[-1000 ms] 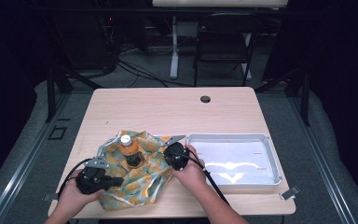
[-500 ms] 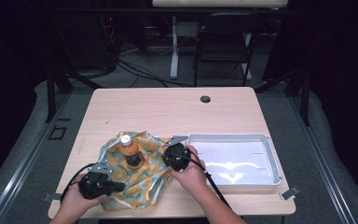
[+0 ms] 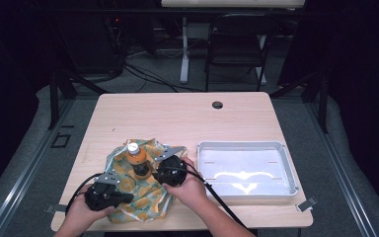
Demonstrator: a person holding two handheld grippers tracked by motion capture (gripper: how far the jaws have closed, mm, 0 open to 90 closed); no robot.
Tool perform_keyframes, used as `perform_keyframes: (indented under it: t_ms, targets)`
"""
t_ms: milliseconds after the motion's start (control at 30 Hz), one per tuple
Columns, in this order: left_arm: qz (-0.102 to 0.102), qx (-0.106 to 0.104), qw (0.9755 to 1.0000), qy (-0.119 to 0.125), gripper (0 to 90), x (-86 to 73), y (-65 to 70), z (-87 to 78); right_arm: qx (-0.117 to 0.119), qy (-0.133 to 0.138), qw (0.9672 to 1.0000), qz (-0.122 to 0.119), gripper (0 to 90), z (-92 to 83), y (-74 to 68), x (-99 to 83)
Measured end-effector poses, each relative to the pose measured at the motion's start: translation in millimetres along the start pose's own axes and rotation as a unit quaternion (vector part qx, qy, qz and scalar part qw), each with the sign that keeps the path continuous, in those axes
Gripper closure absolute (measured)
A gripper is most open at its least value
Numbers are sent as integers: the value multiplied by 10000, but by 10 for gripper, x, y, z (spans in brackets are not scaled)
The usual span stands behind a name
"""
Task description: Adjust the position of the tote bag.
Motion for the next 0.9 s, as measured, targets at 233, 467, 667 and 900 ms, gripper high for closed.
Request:
perform_keyframes:
  t_ms: [233,467,667,900]
  targets:
    - [-109,-42,9999,77,890,-12,-38,-23,158,-226,9995,-151,764,62,-106,-164]
    - [-280,-28,9993,260,770,-30,-107,-71,141,-327,9992,-182,769,88,-101,-305]
    - [-501,17,9972,550,697,-35,-164,-154,118,-331,9992,-202,772,102,-99,-350]
    - [-514,111,9971,549,698,-51,-190,-164,131,-228,9996,-123,773,126,-110,-365]
Point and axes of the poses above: each handheld gripper's, and its own axes: z roughly forward along the jaws, x roughly out of its top, y roughly to its right, the point moved 4 cm from there along z, roughly forward along the jaws, and after that the axes turned 8 degrees about z, right-handed, at the moved point
